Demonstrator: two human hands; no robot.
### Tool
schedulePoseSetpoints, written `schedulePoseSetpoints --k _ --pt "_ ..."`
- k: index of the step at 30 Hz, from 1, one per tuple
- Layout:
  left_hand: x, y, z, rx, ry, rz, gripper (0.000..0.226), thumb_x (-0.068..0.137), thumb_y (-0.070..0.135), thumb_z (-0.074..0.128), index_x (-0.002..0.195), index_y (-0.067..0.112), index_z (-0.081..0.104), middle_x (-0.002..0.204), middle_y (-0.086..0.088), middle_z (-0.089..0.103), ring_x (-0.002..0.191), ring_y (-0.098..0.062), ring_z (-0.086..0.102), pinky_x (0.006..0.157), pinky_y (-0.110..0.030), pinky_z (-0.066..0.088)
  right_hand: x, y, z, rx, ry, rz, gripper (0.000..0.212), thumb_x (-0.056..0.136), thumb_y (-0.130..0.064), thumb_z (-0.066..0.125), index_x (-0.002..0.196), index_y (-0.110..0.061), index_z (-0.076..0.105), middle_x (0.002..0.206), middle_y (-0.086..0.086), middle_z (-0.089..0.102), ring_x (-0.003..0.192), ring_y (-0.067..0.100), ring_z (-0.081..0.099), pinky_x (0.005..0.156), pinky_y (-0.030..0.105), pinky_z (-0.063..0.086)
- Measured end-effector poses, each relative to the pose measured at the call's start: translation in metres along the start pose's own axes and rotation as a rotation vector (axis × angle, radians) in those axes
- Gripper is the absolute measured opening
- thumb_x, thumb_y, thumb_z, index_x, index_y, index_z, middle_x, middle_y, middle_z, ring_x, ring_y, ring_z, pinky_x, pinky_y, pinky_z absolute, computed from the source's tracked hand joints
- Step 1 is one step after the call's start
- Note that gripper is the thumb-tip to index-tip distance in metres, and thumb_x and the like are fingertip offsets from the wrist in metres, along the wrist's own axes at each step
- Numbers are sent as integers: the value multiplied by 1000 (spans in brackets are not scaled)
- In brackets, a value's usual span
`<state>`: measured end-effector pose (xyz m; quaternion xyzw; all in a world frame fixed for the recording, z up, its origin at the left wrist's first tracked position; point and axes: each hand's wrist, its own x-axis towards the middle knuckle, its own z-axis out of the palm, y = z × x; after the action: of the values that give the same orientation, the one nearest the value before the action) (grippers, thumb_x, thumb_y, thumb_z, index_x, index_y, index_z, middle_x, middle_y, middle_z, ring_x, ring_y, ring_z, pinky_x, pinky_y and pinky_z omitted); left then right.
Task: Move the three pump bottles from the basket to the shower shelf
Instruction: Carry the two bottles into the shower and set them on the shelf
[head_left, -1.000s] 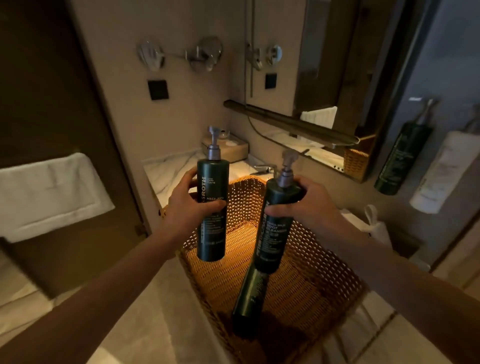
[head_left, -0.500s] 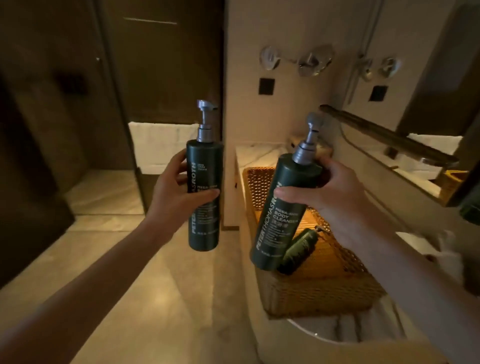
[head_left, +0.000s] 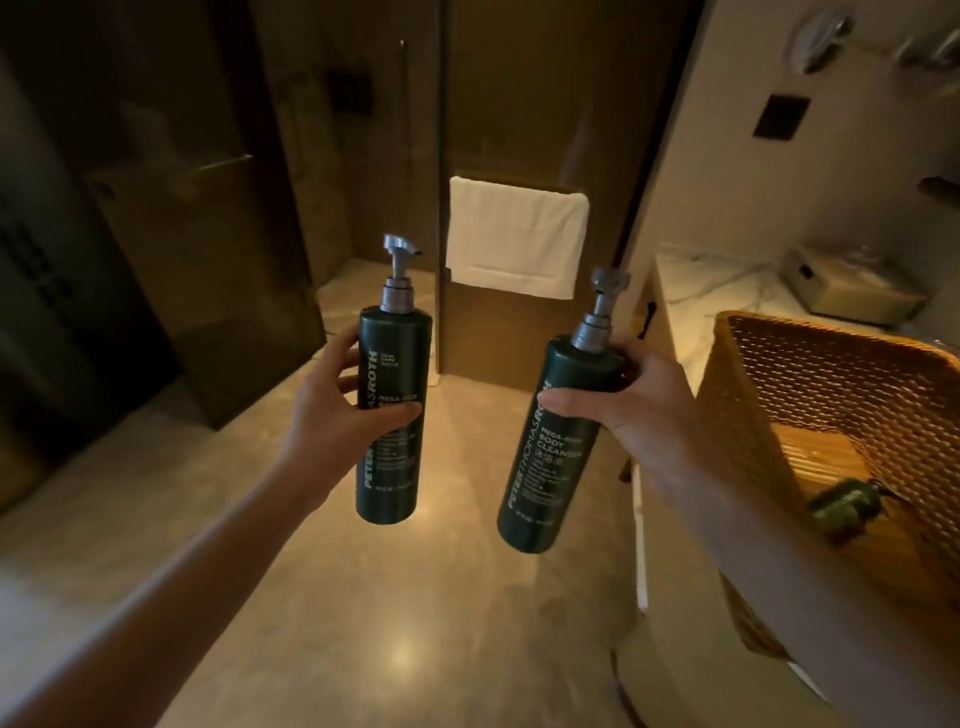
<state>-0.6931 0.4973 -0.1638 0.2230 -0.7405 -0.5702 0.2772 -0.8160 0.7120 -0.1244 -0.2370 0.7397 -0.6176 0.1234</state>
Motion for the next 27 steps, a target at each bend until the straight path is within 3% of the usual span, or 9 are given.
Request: schedulePoseSetpoints --k 4,9,13,18,27 --pt "39 -30 -59 22 63 -47 81 67 3 77 135 29 41 121 1 55 108 -13 53 73 -23 43 43 -4 73 -40 -39 -39 56 60 -14 86 109 -23 60 99 -8 67 93 7 63 79 28 52" --pt "75 -68 -113 42 122 -95 81 68 5 77 135 32 41 122 3 54 106 -8 53 75 -24 44 83 6 153 -21 -59 -43 47 60 -14 85 91 -37 58 92 -16 66 84 -5 62 71 16 48" --pt "108 -92 -139 84 127 -120 82 68 7 78 137 30 39 123 4 53 107 -9 52 80 -28 44 118 19 197 22 -81 9 50 61 -16 85 98 -34 58 96 -17 64 91 -2 58 71 16 44" --pt "168 -123 -152 84 157 -146 80 68 6 77 134 31 39 123 5 52 111 -12 50 84 -30 42 182 46 234 53 -95 65 52 61 -13 85 95 -37 54 95 -20 60 88 -4 55 67 15 39" --pt "354 -151 -141 137 161 -174 77 68 9 78 128 38 40 121 10 53 115 -14 51 94 -37 43 377 68 265 46 -140 89 63 61 -11 85 115 -25 55 103 -16 61 95 1 56 74 19 44"
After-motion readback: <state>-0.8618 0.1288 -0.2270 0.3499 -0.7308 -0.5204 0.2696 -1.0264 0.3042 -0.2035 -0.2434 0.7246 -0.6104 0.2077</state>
